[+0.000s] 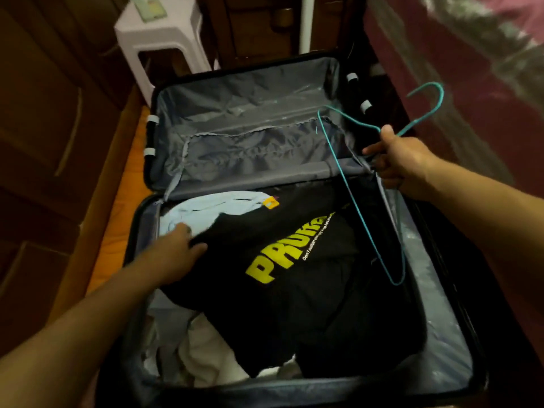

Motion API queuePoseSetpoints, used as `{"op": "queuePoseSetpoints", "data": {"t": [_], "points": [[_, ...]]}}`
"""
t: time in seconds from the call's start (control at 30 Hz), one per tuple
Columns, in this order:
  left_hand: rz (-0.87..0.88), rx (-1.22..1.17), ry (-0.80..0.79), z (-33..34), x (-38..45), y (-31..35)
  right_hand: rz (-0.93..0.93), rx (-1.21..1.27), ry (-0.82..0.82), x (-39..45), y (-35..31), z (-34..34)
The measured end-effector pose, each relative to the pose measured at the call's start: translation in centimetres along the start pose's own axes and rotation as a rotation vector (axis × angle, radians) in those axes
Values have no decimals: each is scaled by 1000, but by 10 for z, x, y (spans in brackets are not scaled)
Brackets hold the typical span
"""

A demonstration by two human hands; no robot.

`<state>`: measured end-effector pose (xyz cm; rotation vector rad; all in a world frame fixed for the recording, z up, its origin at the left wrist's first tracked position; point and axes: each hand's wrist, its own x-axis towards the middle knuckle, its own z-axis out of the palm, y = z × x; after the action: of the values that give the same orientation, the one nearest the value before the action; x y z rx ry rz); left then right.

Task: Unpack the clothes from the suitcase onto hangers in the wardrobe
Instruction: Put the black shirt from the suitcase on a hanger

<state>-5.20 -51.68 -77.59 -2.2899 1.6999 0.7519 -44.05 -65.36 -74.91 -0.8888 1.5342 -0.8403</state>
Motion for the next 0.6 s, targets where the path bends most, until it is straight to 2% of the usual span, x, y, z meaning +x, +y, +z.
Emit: {"op": "queuePoseSetpoints", "data": {"t": [0.07,0.1,0.2,0.27,0.4,0.53,0.6], "points": [[-45,-111,-144,17,-4,9,-22,-65,-20,1,4,14],[-47,-195,-138,22,-4,14,-38,-89,-30,3,6,22],[-28,-495,36,22,-4,30,-67,-154,-45,14,9,42],[-58,-648,55,24,-8,34,-104,-245,-10,28,7,62],[-44,-593,97,33,-30,28,-228,-380,45,36,7,101],[-113,-777,327,3,-73,51,-268,-557,-96,-13,2,108],[-121,-756,412,-21,-101,61,-215,-545,-119,-45,-14,102]]}}
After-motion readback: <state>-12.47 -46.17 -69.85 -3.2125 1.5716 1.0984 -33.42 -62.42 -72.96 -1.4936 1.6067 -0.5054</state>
